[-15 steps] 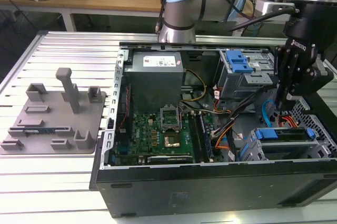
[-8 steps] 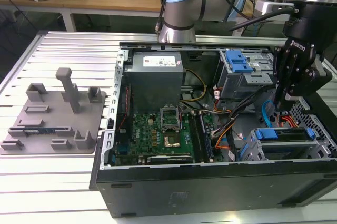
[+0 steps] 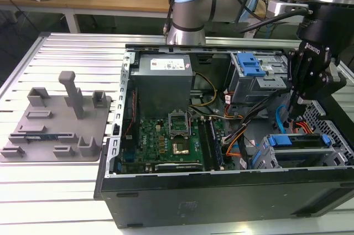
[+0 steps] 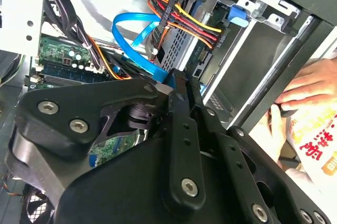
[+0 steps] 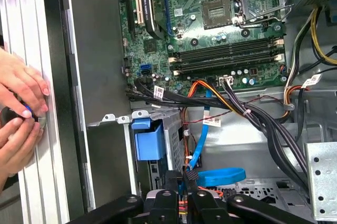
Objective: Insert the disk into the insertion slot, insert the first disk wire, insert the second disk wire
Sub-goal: 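Insert the second disk wire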
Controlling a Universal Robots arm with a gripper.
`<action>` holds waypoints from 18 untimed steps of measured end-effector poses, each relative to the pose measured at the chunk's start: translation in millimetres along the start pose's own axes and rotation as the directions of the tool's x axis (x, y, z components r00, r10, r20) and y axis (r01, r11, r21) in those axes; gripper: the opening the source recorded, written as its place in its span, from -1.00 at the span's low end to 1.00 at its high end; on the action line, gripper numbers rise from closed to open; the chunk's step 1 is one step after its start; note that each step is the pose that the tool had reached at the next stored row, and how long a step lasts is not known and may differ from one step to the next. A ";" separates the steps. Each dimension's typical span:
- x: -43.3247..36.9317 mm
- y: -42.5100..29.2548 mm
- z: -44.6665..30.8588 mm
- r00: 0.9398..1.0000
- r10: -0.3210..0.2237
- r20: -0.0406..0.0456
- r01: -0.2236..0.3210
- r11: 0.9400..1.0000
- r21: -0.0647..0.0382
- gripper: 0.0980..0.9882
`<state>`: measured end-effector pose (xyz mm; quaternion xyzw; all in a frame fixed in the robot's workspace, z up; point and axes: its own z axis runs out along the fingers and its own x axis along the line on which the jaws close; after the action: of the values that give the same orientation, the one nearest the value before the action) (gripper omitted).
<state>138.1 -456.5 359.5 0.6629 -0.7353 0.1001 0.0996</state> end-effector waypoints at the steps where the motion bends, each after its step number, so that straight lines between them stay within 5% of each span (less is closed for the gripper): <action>1: 0.0 0.0 0.0 1.000 0.000 0.000 0.000 1.000 0.000 -0.85; 4: 4.1 0.6 1.3 1.000 0.001 0.005 -0.001 1.000 0.002 -0.85; 6: 9.3 0.5 2.8 1.000 0.002 0.020 -0.002 1.000 0.007 -0.85; 9: 16.5 -0.3 4.9 0.998 0.005 0.059 -0.006 1.000 0.015 -0.85; 18: 36.5 -2.4 10.6 0.989 0.008 0.145 -0.011 1.000 0.022 -0.85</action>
<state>136.6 -494.5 359.5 0.6661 -0.7425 0.0604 0.0381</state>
